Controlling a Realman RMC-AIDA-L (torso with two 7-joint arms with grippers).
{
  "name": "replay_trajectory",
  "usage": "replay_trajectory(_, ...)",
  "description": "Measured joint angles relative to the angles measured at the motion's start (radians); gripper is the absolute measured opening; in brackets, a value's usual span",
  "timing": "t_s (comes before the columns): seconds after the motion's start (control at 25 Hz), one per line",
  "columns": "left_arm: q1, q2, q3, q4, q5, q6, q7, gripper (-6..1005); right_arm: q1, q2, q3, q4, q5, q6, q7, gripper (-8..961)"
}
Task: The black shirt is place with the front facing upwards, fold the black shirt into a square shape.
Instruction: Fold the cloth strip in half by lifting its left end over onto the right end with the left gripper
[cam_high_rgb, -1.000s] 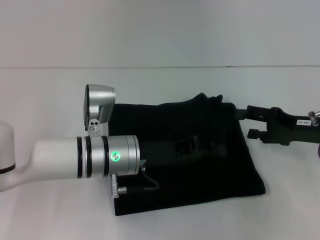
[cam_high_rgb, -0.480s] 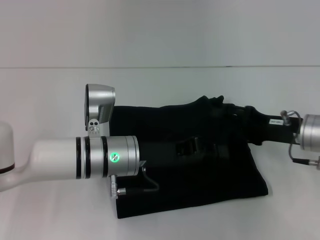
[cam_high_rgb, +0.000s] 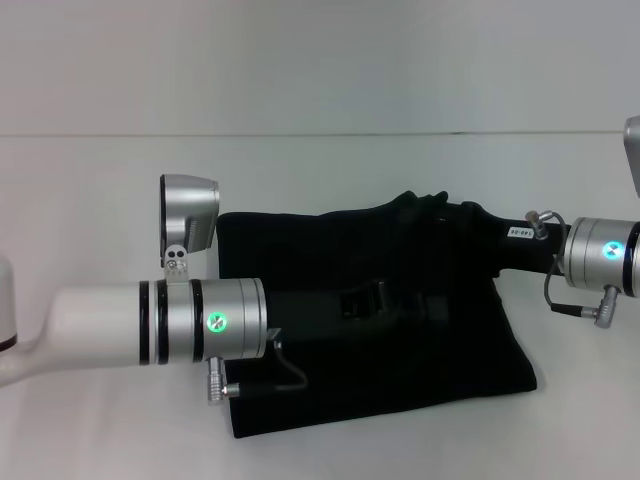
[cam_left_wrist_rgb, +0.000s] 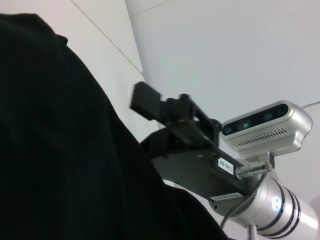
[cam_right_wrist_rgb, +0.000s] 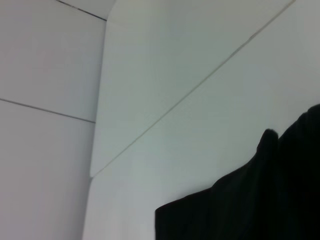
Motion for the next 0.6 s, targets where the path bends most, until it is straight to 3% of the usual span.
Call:
replay_trajectory(0.12,0.0,0.001,0.001,0.006,0.004,0.004,0.0,88,0.001,0.004,-0.001,0.0,0.0,0.007,-0.045,857)
replay_trajectory(0.44,0.002,0.001,0.003,0.006,0.007,0.014,0.01,92,0.007,0.011,0.005,-0.003,0.002,0.01,-0.073,629)
replay_trajectory(0.6,0.003,0.001,0.003,0.006,0.008,0.015,0.012,93,0.008,0.011,0.009,-0.003,0.003,0.004,-0.073,432)
